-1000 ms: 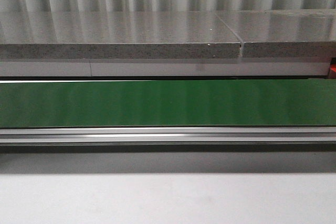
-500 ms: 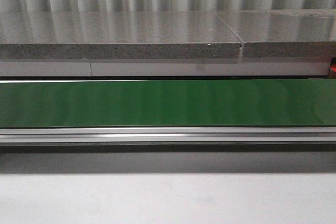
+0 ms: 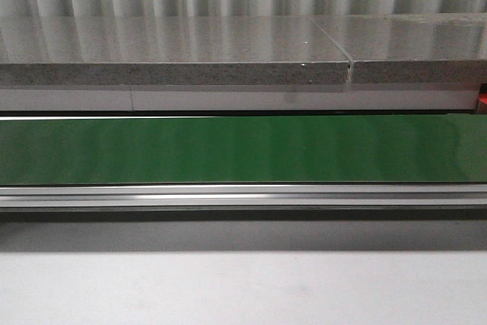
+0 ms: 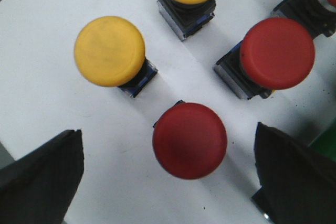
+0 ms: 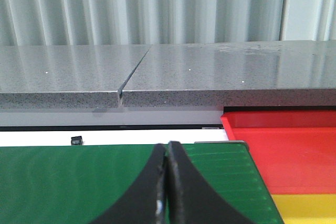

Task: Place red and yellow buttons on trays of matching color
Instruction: 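Move the left gripper over the cluster of red and yellow buttons, then grasp a red button with the left gripper and carry it over the belt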

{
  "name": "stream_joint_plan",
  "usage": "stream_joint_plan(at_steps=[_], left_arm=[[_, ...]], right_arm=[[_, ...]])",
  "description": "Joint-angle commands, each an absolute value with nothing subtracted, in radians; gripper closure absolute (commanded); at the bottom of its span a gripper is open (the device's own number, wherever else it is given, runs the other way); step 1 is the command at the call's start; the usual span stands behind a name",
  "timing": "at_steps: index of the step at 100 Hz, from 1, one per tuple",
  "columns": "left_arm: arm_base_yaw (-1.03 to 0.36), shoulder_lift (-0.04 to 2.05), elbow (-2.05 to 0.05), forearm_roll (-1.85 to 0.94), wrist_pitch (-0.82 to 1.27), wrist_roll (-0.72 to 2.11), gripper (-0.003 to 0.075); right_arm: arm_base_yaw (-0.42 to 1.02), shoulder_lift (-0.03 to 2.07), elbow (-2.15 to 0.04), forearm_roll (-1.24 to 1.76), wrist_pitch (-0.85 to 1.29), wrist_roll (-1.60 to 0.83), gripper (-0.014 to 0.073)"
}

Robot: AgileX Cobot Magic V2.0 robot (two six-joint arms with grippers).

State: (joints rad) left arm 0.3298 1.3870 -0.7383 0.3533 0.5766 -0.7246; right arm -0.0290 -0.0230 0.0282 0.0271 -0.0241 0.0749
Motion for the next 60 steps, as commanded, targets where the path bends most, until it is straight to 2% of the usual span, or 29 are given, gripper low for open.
stream_joint_plan(at_steps=[1, 43, 52, 60], left_arm=[[0.330, 1.399, -0.785, 0.351, 0.541, -0.714, 0.0103], [0.330, 1.477, -0.806, 0.351, 0.533, -0.714, 0.0106], [0.330, 1.477, -0.806, 0.351, 0.533, -0.714, 0.0159], [0.330, 1.477, -0.806, 0.351, 0.537, -0.714, 0.0251]], right_arm=[[-0.032, -0.027, 0.029, 0.015, -0.106, 0.072, 0.0661], [-0.032, -0.027, 0.029, 0.015, -0.106, 0.072, 0.0661], [-0.032, -0.027, 0.029, 0.015, -0.106, 0.072, 0.0661], [-0.032, -0.027, 0.029, 0.015, -0.106, 0.072, 0.0661]])
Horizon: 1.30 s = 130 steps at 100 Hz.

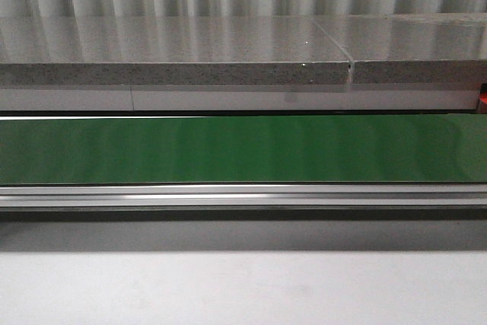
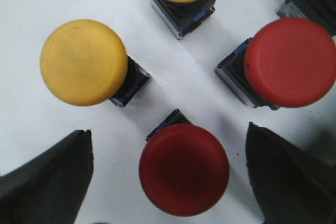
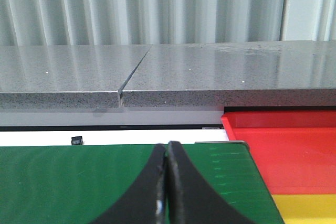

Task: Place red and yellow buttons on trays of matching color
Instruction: 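Grasp a red button with the left gripper and carry it over the belt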

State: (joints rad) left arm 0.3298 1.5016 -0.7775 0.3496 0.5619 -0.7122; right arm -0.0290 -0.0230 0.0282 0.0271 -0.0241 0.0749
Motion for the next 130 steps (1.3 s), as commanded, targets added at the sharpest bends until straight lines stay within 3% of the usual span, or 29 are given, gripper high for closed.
stream_joint_plan(at_steps=[1, 22, 48, 88, 130], left_arm=[[0.330, 1.477, -0.806, 0.351, 0.537, -0.714, 0.0260], [0.330, 1.477, -0.806, 0.351, 0.563, -0.714, 0.0529], [0.330, 1.397, -0.806, 0.335, 0.581, -0.702, 0.0733], [0.229, 1.065, -0.854, 0.308, 0.618, -0.549, 0.0740], [0.037, 1.255, -1.111, 0.169, 0.751, -0.345, 0.0740]], right_arm=[[-0.032, -0.027, 0.029, 0.015, -0.106, 0.072, 0.0661], [-0.032, -0.027, 0.029, 0.015, -0.106, 0.072, 0.0661], [-0.032, -0.027, 0.029, 0.015, -0.106, 0.072, 0.0661], [-0.032, -0.027, 0.029, 0.015, -0.106, 0.072, 0.0661], [-0.032, -0.027, 0.029, 0.015, -0.106, 0.072, 0.0661]])
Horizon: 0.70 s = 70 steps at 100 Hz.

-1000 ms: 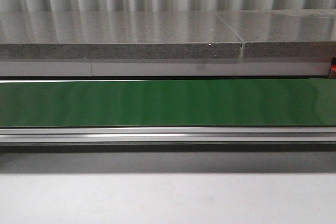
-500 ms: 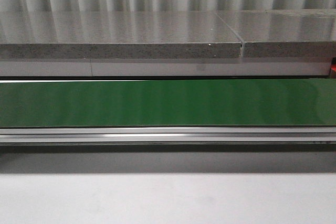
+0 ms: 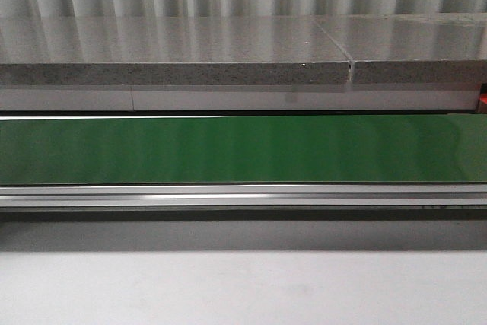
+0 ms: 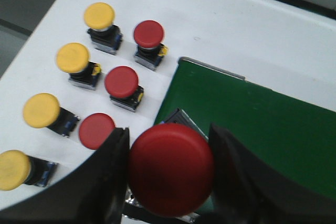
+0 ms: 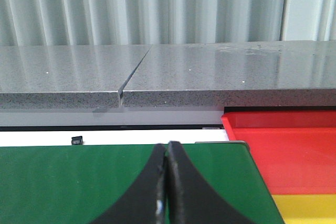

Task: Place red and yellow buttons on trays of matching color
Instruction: 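Grasp a red button with the left gripper and carry it over the belt, then lower the red button onto the belt and open the left gripper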

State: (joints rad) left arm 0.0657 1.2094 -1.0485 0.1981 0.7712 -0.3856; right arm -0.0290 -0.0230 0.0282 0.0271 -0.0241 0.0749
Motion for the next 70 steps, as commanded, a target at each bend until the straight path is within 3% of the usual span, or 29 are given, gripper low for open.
stream_joint_plan(at_steps=[1, 52, 61, 70], left_arm=[[0.036, 1.261, -1.116, 0.169, 0.754, -0.344, 0.0740], [-0.005, 1.522, -1.165, 0.149, 0.781, -0.269, 0.0720], [-0.005, 1.524, -1.165, 0.149, 0.781, -0.264, 0.0614], [-0.007, 1.524, -1.170, 0.137, 0.784, -0.240, 0.0421]], right_arm=[[-0.032, -0.027, 0.029, 0.015, -0.106, 0.072, 0.0661], [-0.032, -0.027, 0.029, 0.015, -0.106, 0.072, 0.0661], [-0.032, -0.027, 0.029, 0.015, -0.106, 0.072, 0.0661], [-0.032, -0.027, 0.029, 0.015, -0.106, 0.072, 0.0661]])
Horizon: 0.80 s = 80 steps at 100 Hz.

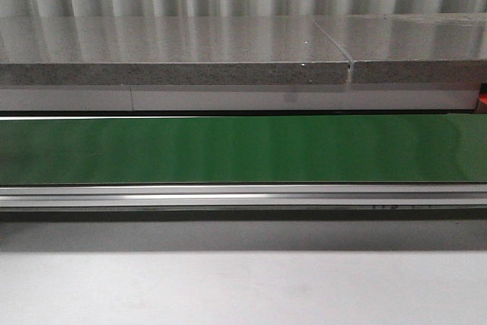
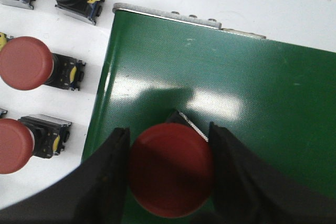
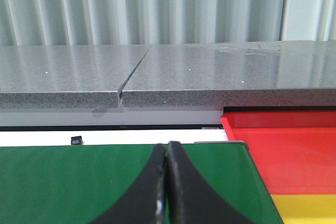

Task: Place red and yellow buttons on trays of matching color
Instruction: 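Lower the red button onto the belt and open the left gripper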

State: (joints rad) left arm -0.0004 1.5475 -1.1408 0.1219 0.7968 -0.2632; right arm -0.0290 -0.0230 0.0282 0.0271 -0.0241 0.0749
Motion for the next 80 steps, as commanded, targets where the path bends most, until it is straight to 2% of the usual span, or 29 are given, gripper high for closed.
stream_joint_plan(at_steps=[1, 8, 15, 18, 50, 80], left_arm=[[-0.007, 1.524, -1.173, 0.137, 0.784, -0.239, 0.0386], [-0.016, 1.518, -1.179, 0.135, 0.784, -0.236, 0.0215], [-0.033, 1.510, -1.193, 0.135, 0.793, -0.220, 0.0113], [-0.046, 1.508, -1.199, 0.135, 0.798, -0.212, 0.0095], [-0.109, 1.381, -1.227, 0.142, 0.801, -0.235, 0.0090], [0.006, 1.249, -1.155, 0.233, 0.807, -0.403, 0.0090]], right_arm=[[-0.032, -0.027, 0.029, 0.015, -0.106, 0.072, 0.0661], [-0.032, -0.027, 0.029, 0.015, -0.106, 0.072, 0.0661], [-0.032, -0.027, 0.029, 0.015, -0.106, 0.072, 0.0661], [-0.032, -0.027, 0.029, 0.015, -0.106, 0.072, 0.0661], [-0.032, -0.027, 0.029, 0.015, -0.106, 0.072, 0.0661], [-0.032, -0.027, 0.029, 0.015, -0.106, 0.072, 0.0661]])
